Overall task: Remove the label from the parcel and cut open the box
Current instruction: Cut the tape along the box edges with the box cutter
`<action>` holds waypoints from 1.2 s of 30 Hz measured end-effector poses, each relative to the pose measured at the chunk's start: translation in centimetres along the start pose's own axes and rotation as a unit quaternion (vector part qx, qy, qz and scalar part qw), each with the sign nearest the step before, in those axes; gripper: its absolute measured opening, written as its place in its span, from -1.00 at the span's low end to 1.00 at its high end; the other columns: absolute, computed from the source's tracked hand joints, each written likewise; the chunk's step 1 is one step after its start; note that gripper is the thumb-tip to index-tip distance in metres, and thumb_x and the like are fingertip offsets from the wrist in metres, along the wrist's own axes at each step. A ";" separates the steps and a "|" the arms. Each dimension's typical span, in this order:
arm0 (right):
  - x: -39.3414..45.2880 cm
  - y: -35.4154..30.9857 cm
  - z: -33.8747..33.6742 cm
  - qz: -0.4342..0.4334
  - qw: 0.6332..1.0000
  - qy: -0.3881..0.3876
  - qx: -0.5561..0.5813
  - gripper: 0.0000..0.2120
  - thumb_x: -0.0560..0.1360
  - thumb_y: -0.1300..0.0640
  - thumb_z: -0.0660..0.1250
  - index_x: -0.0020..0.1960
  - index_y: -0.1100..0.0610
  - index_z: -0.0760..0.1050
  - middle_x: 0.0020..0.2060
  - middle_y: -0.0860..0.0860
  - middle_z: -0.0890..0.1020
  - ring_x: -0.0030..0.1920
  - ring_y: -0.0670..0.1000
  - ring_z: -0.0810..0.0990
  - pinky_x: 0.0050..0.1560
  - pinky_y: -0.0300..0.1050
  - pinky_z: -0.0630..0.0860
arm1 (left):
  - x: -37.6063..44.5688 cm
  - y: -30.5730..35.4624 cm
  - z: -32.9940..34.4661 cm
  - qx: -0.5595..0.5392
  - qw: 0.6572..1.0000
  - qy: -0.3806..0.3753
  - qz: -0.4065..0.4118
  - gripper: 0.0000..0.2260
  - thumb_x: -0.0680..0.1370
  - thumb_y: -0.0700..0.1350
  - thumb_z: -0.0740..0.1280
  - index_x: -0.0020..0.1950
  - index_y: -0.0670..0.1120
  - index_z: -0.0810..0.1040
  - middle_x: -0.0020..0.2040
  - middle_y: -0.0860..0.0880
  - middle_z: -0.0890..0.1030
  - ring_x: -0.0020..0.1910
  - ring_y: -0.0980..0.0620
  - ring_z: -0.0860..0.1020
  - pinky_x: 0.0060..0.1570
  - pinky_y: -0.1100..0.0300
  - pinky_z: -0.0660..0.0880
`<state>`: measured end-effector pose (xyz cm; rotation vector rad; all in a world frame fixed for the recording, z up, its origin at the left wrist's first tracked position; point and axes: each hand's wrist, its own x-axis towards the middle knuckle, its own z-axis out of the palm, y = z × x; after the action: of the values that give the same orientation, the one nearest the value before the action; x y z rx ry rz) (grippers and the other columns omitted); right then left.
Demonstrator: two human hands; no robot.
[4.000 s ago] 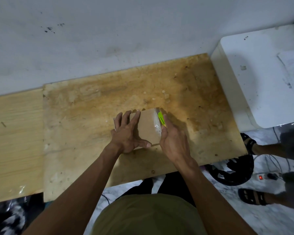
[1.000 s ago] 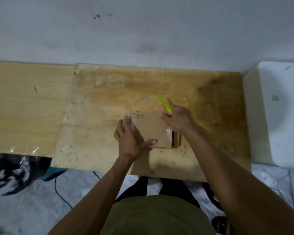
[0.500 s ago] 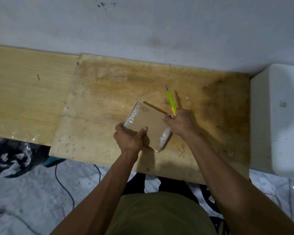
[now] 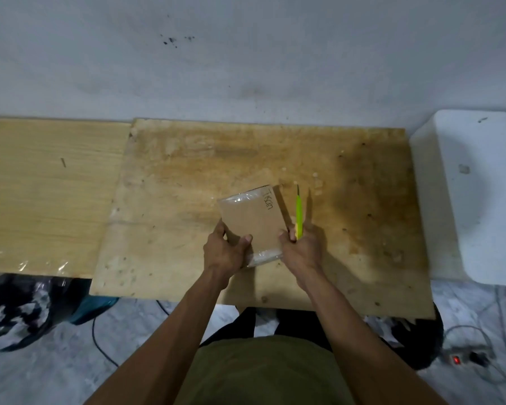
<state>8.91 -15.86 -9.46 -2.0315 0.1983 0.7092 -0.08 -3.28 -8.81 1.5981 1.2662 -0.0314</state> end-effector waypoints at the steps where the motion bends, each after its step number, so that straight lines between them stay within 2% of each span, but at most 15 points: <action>1: -0.5 0.2 0.3 0.001 1.000 0.013 0.004 -0.67 0.45 0.05 0.38 -0.34 0.08 0.27 -0.44 0.07 0.49 -0.41 0.07 0.46 -0.26 0.14 0.59 | 0.1 0.0 -0.3 0.012 1.000 -0.008 0.011 -0.56 0.44 -0.03 0.49 0.29 0.03 0.49 0.06 0.06 0.64 0.04 -0.06 0.63 0.09 -0.06 0.60; 6: -2.6 0.8 1.5 0.024 0.997 0.060 0.039 -0.74 0.38 -0.04 0.39 -0.39 -0.14 0.36 -0.42 0.02 0.52 -0.34 0.19 0.61 -0.18 0.21 0.62 | 0.9 0.6 -1.6 0.054 0.995 -0.064 0.062 -0.50 0.40 -0.06 0.51 0.31 0.11 0.48 0.05 0.05 0.67 0.00 -0.04 0.65 0.05 -0.07 0.62; 11: -3.8 1.4 2.2 0.053 0.993 0.080 0.067 -0.68 0.42 0.01 0.43 -0.36 0.03 0.33 -0.35 0.03 0.59 -0.24 0.20 0.65 -0.15 0.20 0.64 | 1.0 0.7 -1.9 0.087 0.988 -0.109 0.066 -0.37 0.34 -0.06 0.56 0.34 0.09 0.39 0.09 0.00 0.63 -0.01 -0.12 0.63 -0.02 -0.11 0.64; 14: -3.7 1.5 2.2 0.061 0.992 0.081 0.070 -0.66 0.40 0.02 0.47 -0.34 0.06 0.31 -0.32 0.01 0.58 -0.20 0.14 0.64 -0.14 0.22 0.64 | 0.9 0.2 -1.8 0.092 0.986 -0.108 0.089 -0.29 0.40 -0.16 0.54 0.45 0.04 0.26 0.20 -0.05 0.57 0.07 -0.10 0.57 -0.03 0.07 0.63; 16: -3.5 1.5 2.0 0.065 0.993 0.073 0.068 -0.65 0.37 -0.01 0.47 -0.34 0.04 0.31 -0.29 0.01 0.61 -0.18 0.12 0.64 -0.13 0.23 0.64 | 0.9 0.0 -1.7 0.122 0.979 -0.108 0.119 -0.15 0.44 -0.15 0.52 0.58 -0.01 0.09 0.37 -0.10 0.46 0.26 -0.13 0.48 0.12 0.19 0.48; 17: -3.5 1.6 1.9 0.067 0.993 0.067 0.069 -0.65 0.36 -0.02 0.47 -0.35 0.04 0.31 -0.29 0.02 0.63 -0.18 0.12 0.64 -0.13 0.23 0.64 | 0.9 -0.1 -1.7 0.138 0.974 -0.111 0.137 -0.11 0.45 -0.14 0.52 0.61 -0.03 0.02 0.45 -0.13 0.36 0.36 -0.14 0.41 0.21 0.17 0.39; 19: -3.3 1.5 1.7 0.073 0.994 0.051 0.059 -0.66 0.35 -0.04 0.47 -0.35 0.04 0.34 -0.28 0.04 0.65 -0.20 0.11 0.65 -0.16 0.23 0.65 | 0.7 -0.1 -1.6 0.163 0.966 -0.133 0.152 -0.05 0.44 -0.09 0.53 0.62 -0.02 -0.03 0.56 -0.16 0.13 0.47 -0.14 0.27 0.34 0.14 0.29; 21: -3.3 1.4 1.4 0.079 0.995 0.028 0.062 -0.72 0.40 0.01 0.47 -0.23 0.18 0.45 -0.26 0.07 0.65 -0.29 0.06 0.63 -0.22 0.21 0.66 | 0.7 -0.3 -1.3 0.184 0.958 -0.155 0.159 0.04 0.36 0.03 0.58 0.62 0.00 -0.06 0.58 -0.16 -0.03 0.51 -0.16 0.19 0.41 0.08 0.26; 23: -3.0 1.5 1.1 0.087 0.993 0.008 0.076 -0.68 0.45 0.08 0.47 -0.08 0.32 0.48 -0.22 0.10 0.64 -0.26 0.08 0.65 -0.23 0.16 0.67 | 0.7 -0.6 -1.1 0.192 0.954 -0.164 0.165 0.19 0.22 0.23 0.60 0.61 0.03 -0.10 0.56 -0.14 -0.06 0.51 -0.20 0.16 0.45 -0.04 0.29; 25: -2.5 1.8 0.8 0.089 0.993 0.000 0.081 -0.73 0.45 0.09 0.47 -0.11 0.28 0.49 -0.15 0.15 0.67 -0.18 0.16 0.70 -0.19 0.17 0.67 | 0.9 -0.8 -1.2 0.184 0.953 -0.178 0.162 0.35 0.05 0.35 0.58 0.60 0.08 -0.17 0.55 -0.11 -0.09 0.53 -0.19 0.09 0.48 -0.08 0.26; 27: -2.1 2.1 0.7 0.088 0.993 -0.006 0.074 -0.78 0.45 0.09 0.46 -0.19 0.21 0.48 -0.14 0.14 0.69 -0.21 0.15 0.71 -0.17 0.21 0.67 | 1.1 -1.0 -1.5 0.187 0.948 -0.197 0.166 0.45 0.00 0.24 0.67 0.60 0.05 -0.25 0.55 -0.11 -0.16 0.55 -0.13 0.02 0.53 0.02 0.15; 30: -1.9 2.0 0.5 0.090 0.993 -0.021 0.070 -0.75 0.47 0.11 0.45 -0.26 0.12 0.41 -0.13 0.09 0.68 -0.19 0.06 0.69 -0.15 0.19 0.67 | 1.5 -1.3 -1.3 0.192 0.946 -0.189 0.180 0.40 0.06 0.03 0.72 0.61 -0.02 -0.21 0.54 -0.15 -0.12 0.52 -0.07 0.08 0.39 0.29 0.09; 32: -2.0 1.5 0.2 0.083 0.995 -0.024 0.056 -0.72 0.47 0.04 0.45 -0.26 0.15 0.41 -0.15 0.13 0.69 -0.17 0.07 0.68 -0.17 0.15 0.68 | 1.7 -1.4 -1.3 0.194 0.944 -0.176 0.198 0.38 0.09 0.02 0.71 0.61 -0.03 -0.19 0.55 -0.17 -0.11 0.51 -0.13 0.11 0.43 0.21 0.13; 34: -2.0 1.0 -0.4 0.042 0.999 -0.018 -0.001 -0.65 0.48 -0.08 0.42 -0.25 0.14 0.40 -0.28 0.14 0.66 -0.27 0.07 0.62 -0.25 0.05 0.64 | 1.8 -1.6 -1.2 0.200 0.941 -0.172 0.212 0.37 0.10 0.05 0.71 0.61 -0.02 -0.20 0.55 -0.17 -0.12 0.51 -0.18 0.12 0.50 0.03 0.18; 36: -1.8 -0.2 -1.2 -0.027 0.997 -0.017 -0.064 -0.70 0.52 -0.14 0.35 -0.16 0.09 0.45 -0.32 0.01 0.59 -0.27 0.03 0.55 -0.30 -0.12 0.46 | 2.1 -1.8 -1.2 0.204 0.939 -0.174 0.217 0.38 0.09 0.11 0.69 0.61 0.05 -0.21 0.56 -0.15 -0.12 0.50 -0.21 0.13 0.49 -0.10 0.23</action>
<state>7.99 -17.05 -7.84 -2.1360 0.0795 0.7366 -1.10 -1.23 -10.72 2.0920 0.6387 -0.3040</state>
